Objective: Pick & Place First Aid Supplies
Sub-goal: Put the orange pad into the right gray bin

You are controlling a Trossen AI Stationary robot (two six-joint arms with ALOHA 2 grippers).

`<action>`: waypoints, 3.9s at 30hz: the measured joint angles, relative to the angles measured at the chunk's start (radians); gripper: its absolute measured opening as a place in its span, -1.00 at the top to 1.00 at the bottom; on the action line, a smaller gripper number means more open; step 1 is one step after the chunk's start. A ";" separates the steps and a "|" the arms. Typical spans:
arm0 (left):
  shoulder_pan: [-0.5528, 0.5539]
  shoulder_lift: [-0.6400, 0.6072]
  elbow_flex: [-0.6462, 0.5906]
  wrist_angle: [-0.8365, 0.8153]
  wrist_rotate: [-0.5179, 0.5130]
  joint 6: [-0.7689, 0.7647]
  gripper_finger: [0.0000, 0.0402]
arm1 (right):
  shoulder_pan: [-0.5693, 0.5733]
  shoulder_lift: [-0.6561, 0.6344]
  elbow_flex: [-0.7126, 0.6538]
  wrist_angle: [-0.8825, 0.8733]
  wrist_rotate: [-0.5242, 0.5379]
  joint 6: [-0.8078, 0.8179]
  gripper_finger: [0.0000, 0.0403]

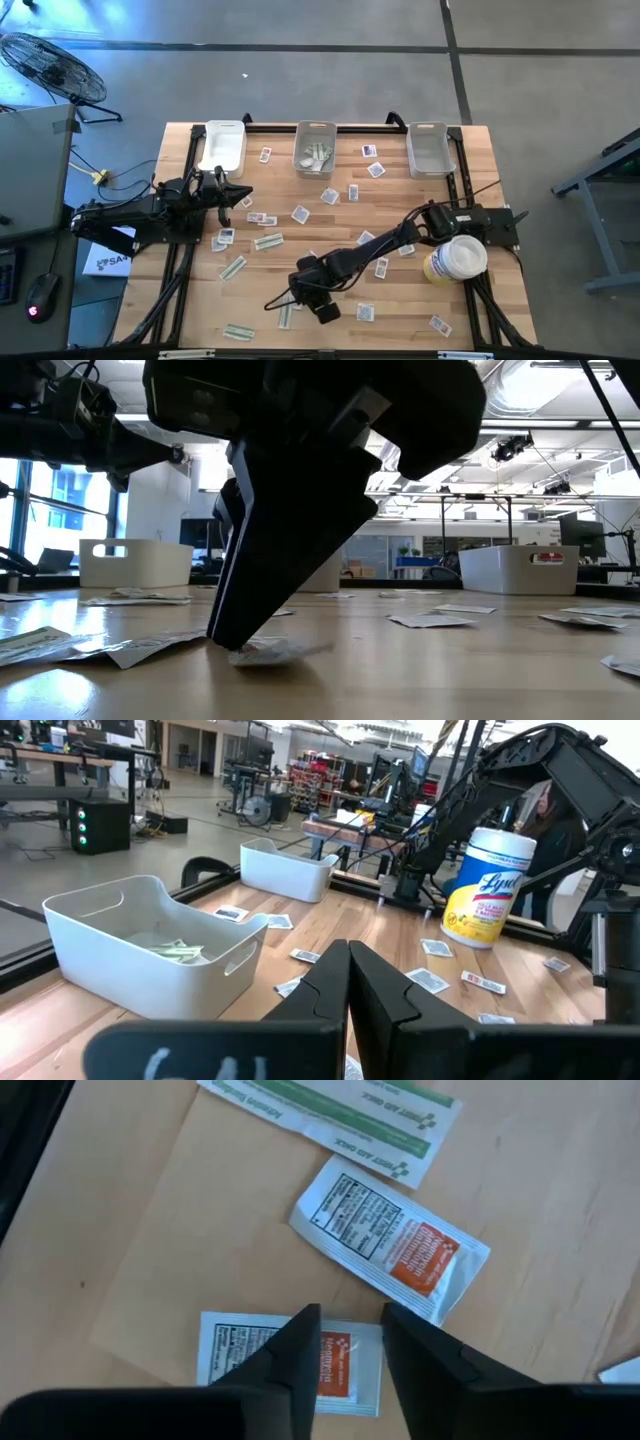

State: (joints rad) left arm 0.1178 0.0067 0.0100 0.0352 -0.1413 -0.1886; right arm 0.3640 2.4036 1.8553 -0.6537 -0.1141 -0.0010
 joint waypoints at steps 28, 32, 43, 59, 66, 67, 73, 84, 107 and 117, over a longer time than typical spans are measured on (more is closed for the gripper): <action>0.000 0.000 0.000 0.000 -0.001 0.000 1.00 | -0.009 -0.252 -0.010 -0.128 0.205 0.051 1.00; 0.000 0.000 0.000 0.000 -0.001 0.000 1.00 | -0.032 -0.329 -0.006 -0.254 0.309 0.133 1.00; 0.000 0.000 0.000 0.000 0.000 0.000 1.00 | -0.150 -0.466 -0.006 -0.713 0.627 0.473 1.00; 0.000 0.000 0.000 0.000 0.000 0.000 1.00 | -0.497 -0.882 -0.432 -0.859 0.841 0.836 1.00; 0.000 0.000 0.000 0.000 0.000 0.000 1.00 | -0.756 -1.052 -0.688 -0.687 0.916 0.841 1.00; 0.000 0.000 0.000 0.000 0.000 0.000 1.00 | -0.789 -1.060 -0.718 -0.636 0.907 0.818 1.00; 0.000 0.000 0.000 0.000 -0.001 0.000 1.00 | -0.939 -1.055 -0.880 -0.359 0.827 0.693 1.00; 0.000 0.000 0.000 0.000 -0.001 0.000 1.00 | -1.059 -1.054 -1.024 -0.237 0.724 0.569 0.82; 0.000 0.000 0.000 0.000 -0.001 0.000 1.00 | -0.200 -1.044 -0.902 -0.086 0.314 0.641 0.32; 0.000 0.000 0.000 0.000 -0.001 0.000 1.00 | 0.195 -0.773 -0.909 0.147 0.296 0.787 0.32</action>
State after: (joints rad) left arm 0.1179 0.0066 0.0101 0.0353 -0.1421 -0.1886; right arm 0.5591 1.6307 0.9466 -0.5067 0.1814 0.7865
